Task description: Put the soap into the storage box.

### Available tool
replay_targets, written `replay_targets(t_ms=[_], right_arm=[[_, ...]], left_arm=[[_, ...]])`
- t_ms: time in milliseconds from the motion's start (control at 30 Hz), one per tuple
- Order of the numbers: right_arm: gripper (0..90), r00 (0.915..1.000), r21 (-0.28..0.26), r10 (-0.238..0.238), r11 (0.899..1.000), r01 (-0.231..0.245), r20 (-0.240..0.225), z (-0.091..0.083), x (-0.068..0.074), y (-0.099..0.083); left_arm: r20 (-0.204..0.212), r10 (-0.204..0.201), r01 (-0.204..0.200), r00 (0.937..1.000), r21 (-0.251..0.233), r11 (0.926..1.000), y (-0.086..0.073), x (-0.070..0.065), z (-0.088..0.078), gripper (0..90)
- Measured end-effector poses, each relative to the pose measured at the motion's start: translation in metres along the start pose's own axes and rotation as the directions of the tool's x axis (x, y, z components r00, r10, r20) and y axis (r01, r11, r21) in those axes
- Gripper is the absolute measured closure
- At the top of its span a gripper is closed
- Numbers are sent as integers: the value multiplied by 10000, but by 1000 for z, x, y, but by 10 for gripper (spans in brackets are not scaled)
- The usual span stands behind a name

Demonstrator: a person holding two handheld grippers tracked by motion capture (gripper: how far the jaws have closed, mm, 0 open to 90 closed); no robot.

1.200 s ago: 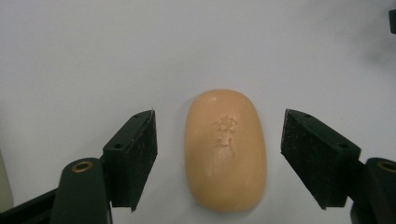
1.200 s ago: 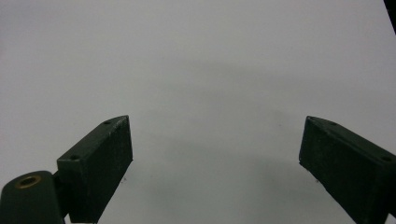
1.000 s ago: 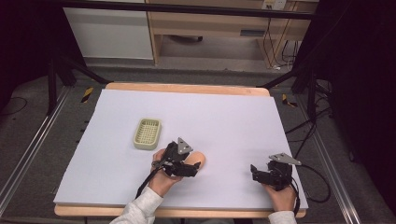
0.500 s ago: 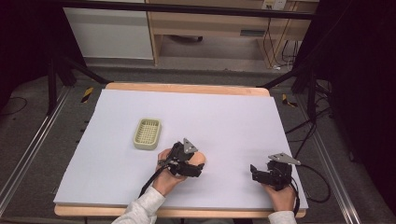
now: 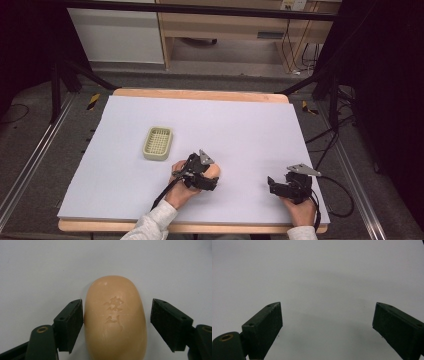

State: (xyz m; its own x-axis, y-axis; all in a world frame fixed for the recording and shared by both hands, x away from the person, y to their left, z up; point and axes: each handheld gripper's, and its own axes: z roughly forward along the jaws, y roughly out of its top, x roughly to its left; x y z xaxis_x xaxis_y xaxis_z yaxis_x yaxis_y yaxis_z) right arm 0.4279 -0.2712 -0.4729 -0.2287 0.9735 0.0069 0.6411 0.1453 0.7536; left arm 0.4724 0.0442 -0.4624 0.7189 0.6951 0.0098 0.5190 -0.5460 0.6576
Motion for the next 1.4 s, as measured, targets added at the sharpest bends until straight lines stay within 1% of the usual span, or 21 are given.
replay_targets(t_ms=[33,100,167,267,300,467,600,700,767,867,1200,1267,1400], right_arm=[[94,10000,4,5,10000,-5,1,0,0,0],[94,10000,12,-5,10000,5,6,1,0,0],[93,10000,11,-8,10000,8,1,1,0,0],[93,10000,16,-24,10000,24,-5,1,0,0],[93,10000,30,-6,10000,6,11,1,0,0],[93,10000,26,0,10000,0,-27,1,-1,0],[93,10000,56,31,10000,-31,-23,2,0,0],[93,10000,68,13,10000,-13,-23,2,0,0],[92,10000,75,9,10000,-9,-21,2,0,0],[93,10000,79,5,10000,-5,-22,2,0,0],[93,10000,131,-42,9999,42,-54,2,-1,0],[93,10000,138,53,9999,-52,-61,2,-1,0],[92,9999,162,69,9998,-67,-77,2,0,-1]], left_arm=[[40,3,-3,10000,82,10000,0,0,1,263],[10,10,-10,10000,74,10000,-1,1,2,270],[-22,36,-35,10000,182,9998,-1,1,3,277],[-22,42,-41,10000,187,9998,-2,1,4,288],[-37,56,-55,10000,286,9996,-2,2,5,296],[17,78,-79,10000,398,9992,-2,3,7,300],[97,-29,25,9999,422,9991,-2,4,9,300],[32,154,-156,9999,568,9983,-1,3,10,297],[14,196,-196,9998,622,9979,0,3,11,296],[92,193,-199,9998,672,9975,1,4,11,296],[99,149,-155,9998,700,9974,1,3,11,310],[123,133,-141,9998,727,9973,1,3,11,312],[70,105,-110,9999,748,9971,2,3,11,313]])
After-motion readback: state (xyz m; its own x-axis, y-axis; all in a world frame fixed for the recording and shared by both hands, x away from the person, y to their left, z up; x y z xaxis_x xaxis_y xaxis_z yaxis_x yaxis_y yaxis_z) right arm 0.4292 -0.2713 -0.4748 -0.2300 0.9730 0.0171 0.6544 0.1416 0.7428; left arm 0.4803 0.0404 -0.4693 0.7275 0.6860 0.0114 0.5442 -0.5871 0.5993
